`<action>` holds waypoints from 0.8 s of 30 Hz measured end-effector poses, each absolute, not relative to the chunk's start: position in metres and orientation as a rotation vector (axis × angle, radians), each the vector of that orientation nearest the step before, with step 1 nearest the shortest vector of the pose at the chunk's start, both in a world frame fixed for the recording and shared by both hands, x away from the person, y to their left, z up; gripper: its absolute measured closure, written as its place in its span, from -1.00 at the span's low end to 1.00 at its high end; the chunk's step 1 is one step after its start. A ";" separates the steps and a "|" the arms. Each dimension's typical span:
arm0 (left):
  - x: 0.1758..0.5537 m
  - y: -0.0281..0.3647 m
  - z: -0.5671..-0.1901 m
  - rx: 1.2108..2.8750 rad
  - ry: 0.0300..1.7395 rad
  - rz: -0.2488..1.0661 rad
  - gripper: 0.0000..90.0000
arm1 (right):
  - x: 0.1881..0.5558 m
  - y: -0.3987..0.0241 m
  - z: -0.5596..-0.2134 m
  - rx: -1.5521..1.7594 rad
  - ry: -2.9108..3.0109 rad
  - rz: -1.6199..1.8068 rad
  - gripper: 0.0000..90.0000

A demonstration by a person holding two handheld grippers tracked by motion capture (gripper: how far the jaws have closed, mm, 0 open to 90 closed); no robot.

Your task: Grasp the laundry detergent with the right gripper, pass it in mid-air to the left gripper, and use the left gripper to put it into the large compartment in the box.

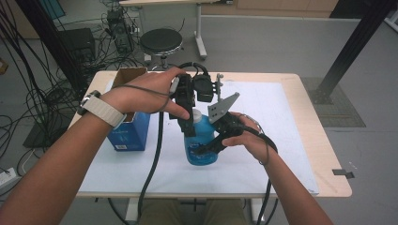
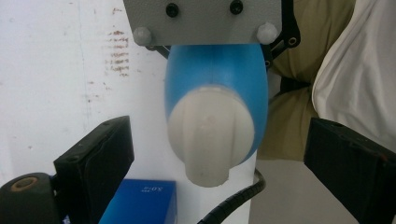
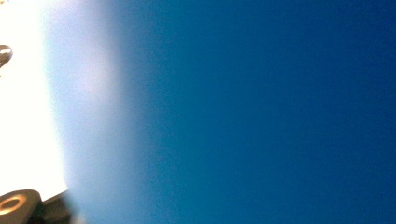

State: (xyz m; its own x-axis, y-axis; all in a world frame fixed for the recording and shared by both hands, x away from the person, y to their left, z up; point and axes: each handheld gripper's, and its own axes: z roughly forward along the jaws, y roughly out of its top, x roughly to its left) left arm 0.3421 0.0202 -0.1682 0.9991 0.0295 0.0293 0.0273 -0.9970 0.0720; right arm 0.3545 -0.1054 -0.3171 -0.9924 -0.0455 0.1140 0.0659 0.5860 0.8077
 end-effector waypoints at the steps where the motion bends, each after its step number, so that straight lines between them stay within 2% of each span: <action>1: 0.342 0.020 -0.168 3.068 0.044 0.046 -0.80 | 0.354 -0.105 -0.317 -0.017 -2.688 -1.372 -0.04; 24: 0.343 0.020 -0.170 3.066 0.036 0.043 -0.80 | 0.355 -0.104 -0.319 -0.018 -2.687 -1.362 -0.04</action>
State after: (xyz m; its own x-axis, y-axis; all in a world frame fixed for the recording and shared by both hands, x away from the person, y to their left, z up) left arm 0.3427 0.0203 -0.1699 0.9993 0.0244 0.0274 0.0223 -0.9969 0.0749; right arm 0.3548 -0.1042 -0.3187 -0.9917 -0.0475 0.1197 0.0685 0.5929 0.8024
